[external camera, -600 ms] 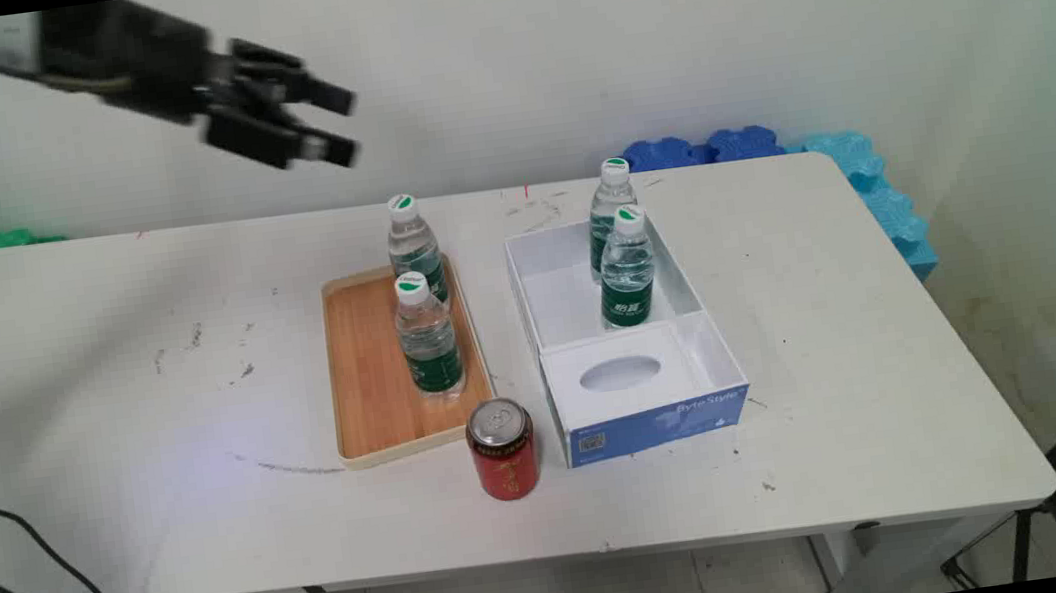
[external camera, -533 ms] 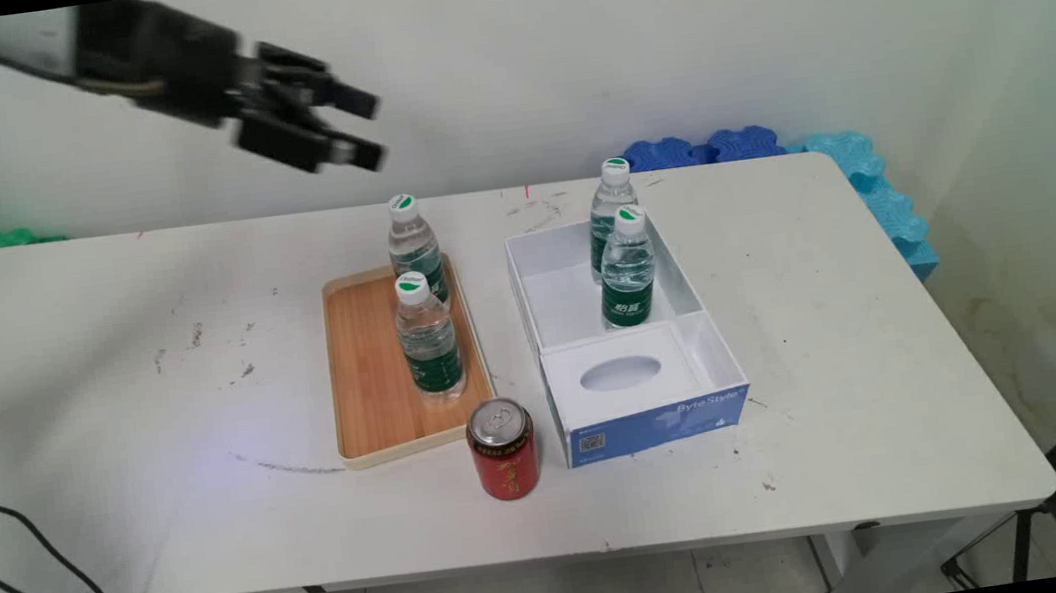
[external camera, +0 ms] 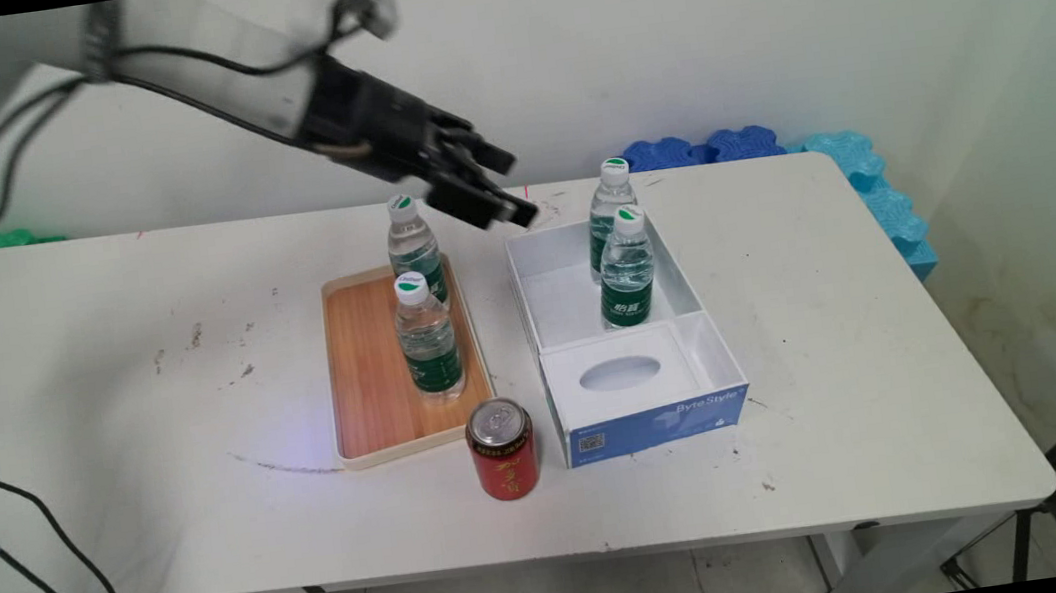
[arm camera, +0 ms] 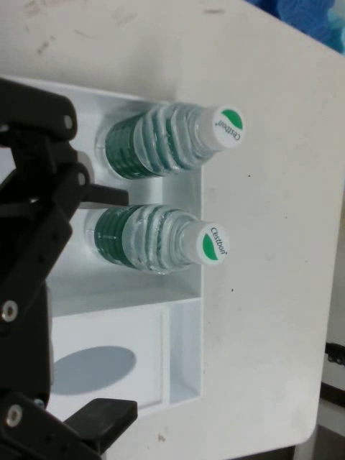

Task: Pick up the green bottle from the white box

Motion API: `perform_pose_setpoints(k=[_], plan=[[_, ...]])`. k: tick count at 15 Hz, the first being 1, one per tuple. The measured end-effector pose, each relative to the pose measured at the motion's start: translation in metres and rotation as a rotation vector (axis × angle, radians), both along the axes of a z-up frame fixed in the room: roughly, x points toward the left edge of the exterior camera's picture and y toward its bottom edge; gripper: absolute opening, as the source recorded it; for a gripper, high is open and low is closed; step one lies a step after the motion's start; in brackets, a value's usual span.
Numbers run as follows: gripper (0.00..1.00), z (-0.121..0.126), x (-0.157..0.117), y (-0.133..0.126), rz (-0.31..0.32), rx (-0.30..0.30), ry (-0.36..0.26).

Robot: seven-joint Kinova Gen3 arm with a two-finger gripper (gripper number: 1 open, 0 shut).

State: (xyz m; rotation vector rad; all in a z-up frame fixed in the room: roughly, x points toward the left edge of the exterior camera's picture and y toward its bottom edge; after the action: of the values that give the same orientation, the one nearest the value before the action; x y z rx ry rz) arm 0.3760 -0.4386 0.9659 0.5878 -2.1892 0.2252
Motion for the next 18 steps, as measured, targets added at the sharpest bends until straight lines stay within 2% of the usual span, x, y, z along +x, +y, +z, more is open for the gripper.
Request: perform_pose_setpoints(k=[5,11,18], plan=[[1.00,-0.043,-0.038,-0.024,0.036,0.037,-0.040],[1.00,-0.077,-0.062,-0.039,0.072,0.087,-0.074],[1.00,-0.098,-0.081,-0.050,0.050,0.062,-0.088]])
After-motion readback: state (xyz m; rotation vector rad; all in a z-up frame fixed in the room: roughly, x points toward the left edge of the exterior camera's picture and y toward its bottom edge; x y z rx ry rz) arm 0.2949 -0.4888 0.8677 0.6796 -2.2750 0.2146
